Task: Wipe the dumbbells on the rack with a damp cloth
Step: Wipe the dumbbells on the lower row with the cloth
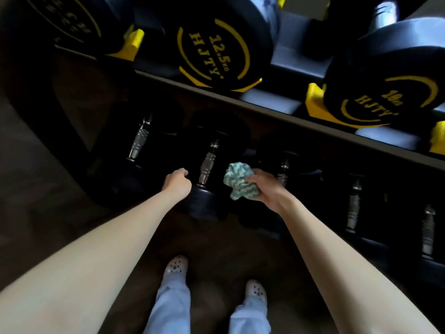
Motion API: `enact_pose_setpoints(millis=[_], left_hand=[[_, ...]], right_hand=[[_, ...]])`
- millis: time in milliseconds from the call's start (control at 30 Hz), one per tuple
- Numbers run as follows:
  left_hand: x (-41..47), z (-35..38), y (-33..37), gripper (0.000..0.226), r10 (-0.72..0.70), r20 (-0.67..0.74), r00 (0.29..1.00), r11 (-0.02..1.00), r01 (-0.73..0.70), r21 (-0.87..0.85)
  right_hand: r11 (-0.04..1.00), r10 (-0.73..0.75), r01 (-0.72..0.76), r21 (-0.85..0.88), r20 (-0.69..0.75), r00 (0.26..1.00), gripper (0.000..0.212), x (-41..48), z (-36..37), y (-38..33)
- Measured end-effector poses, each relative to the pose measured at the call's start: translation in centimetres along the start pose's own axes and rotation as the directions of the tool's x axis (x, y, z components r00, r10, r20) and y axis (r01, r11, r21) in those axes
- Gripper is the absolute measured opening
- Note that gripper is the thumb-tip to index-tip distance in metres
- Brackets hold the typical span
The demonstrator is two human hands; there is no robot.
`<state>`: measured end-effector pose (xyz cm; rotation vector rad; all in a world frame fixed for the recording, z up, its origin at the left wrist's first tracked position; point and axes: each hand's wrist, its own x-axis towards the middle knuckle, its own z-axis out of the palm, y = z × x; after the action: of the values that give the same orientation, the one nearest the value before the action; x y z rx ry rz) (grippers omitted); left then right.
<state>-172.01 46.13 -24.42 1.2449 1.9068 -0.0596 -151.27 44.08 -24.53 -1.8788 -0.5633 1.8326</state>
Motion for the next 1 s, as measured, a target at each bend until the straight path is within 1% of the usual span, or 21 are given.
enact_pose_setpoints(millis=[100,167,233,267,333,400,467,533,600,633,733,800,867,1000], left_hand=[[1.8,-0.9,-1.6,0.048,0.038,0.101,0.994,0.995,-0.047,0.091],[3.2,-1.3,-2.6,0.045,0.074,0.166,0.983,0.991,-0.091,0.099],[4.6,-1.9,-2.9,0.042,0.106,0.19,0.976,0.99,-0.122,0.073],[5.1,-2.1,-2.8,0.04,0.119,0.193,0.974,0.989,-0.133,0.06],[6.5,-2.5,-2.8,0.035,0.127,0.211,0.969,0.989,-0.14,0.046],[7.7,-2.5,-3.1,0.03,0.133,0.226,0.965,0.988,-0.148,0.048],[8.5,-2.3,-3.5,0.027,0.145,0.224,0.964,0.986,-0.158,0.043],[8.5,-2.0,-3.6,0.024,0.158,0.198,0.967,0.985,-0.169,0.038],[8.6,-1.9,-3.6,0.021,0.167,0.177,0.97,0.984,-0.176,0.035],[8.6,-2.0,-3.5,0.02,0.17,0.179,0.969,0.983,-0.179,0.038],[8.7,-2.1,-3.3,0.018,0.175,0.196,0.965,0.981,-0.188,0.048],[8.6,-2.1,-3.3,0.019,0.182,0.195,0.964,0.978,-0.197,0.062],[8.5,-2.1,-3.3,0.022,0.186,0.198,0.962,0.976,-0.204,0.073],[8.5,-2.2,-3.3,0.023,0.19,0.196,0.962,0.975,-0.208,0.076]], right_hand=[[0.991,-0.113,0.099,-0.092,-0.164,0.98,0.037,1.8,2.2,-0.9],[0.954,-0.233,0.168,-0.249,-0.259,0.937,0.039,3.8,3.8,-1.3],[0.879,-0.337,0.182,-0.441,-0.304,0.891,0.038,5.6,5.3,-2.0],[0.825,-0.391,0.181,-0.536,-0.309,0.867,0.038,6.4,5.8,-2.4],[0.692,-0.5,0.194,-0.695,-0.267,0.824,0.037,7.8,7.2,-3.0],[0.567,-0.579,0.23,-0.791,-0.184,0.794,0.036,8.6,8.4,-3.4],[0.422,-0.621,0.252,-0.871,-0.075,0.78,0.039,9.4,9.4,-3.2],[0.263,-0.616,0.233,-0.936,0.022,0.788,0.043,9.7,9.9,-3.0],[0.14,-0.559,0.193,-0.971,0.083,0.825,0.045,10.2,10.4,-3.3],[0.1,-0.517,0.179,-0.979,0.103,0.85,0.046,10.4,10.7,-3.7],[0.035,-0.391,0.158,-0.987,0.132,0.911,0.046,11.1,11.7,-5.0],[0.022,-0.303,0.146,-0.989,0.133,0.944,0.049,11.7,12.2,-5.5],[0.048,-0.218,0.17,-0.984,0.156,0.963,0.048,12.3,12.3,-5.4],[0.107,-0.129,0.271,-0.957,0.257,0.958,0.033,12.9,11.8,-5.4]])
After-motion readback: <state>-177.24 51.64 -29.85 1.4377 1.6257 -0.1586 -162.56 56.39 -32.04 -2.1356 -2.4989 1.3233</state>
